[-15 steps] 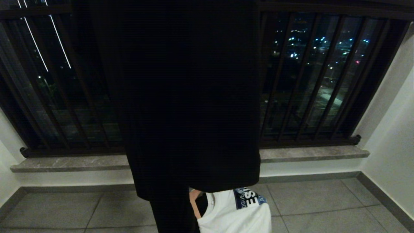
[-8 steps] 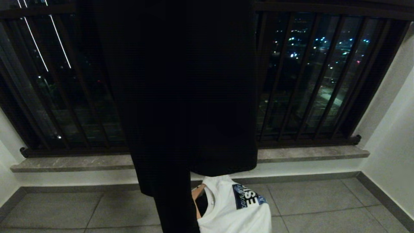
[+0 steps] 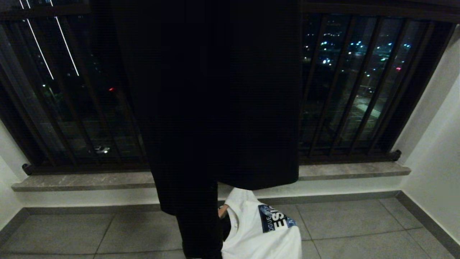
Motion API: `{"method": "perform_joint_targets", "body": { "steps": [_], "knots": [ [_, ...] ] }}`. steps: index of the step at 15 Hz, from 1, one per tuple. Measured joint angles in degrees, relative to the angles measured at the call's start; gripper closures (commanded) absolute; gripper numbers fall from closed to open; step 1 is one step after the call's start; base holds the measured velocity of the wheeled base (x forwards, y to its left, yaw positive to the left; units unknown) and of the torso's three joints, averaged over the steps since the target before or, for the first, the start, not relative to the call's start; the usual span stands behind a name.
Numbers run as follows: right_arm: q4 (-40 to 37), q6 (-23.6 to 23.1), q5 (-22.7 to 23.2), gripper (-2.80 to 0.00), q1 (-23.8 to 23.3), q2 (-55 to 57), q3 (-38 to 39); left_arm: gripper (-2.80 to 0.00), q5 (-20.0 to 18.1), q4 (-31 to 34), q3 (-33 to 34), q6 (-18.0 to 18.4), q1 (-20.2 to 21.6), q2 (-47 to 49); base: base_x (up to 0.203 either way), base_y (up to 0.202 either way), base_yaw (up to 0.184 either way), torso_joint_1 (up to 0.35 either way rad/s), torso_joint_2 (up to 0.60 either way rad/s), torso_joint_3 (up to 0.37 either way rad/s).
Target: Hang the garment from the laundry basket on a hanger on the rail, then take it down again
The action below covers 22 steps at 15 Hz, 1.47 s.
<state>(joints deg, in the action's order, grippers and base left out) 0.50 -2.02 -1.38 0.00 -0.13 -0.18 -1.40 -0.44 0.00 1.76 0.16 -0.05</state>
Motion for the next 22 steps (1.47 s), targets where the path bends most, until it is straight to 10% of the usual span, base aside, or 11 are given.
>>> {"method": "perform_joint_targets", "body": {
  "steps": [22],
  "knots": [
    [-0.7,4.6,-0.2,0.0,0.0,0.0,0.0,0.0,0.0,0.0,0.0,0.0,0.0,0.0,0.0,0.0,0.0,0.0,0.0,0.0]
  ]
}}
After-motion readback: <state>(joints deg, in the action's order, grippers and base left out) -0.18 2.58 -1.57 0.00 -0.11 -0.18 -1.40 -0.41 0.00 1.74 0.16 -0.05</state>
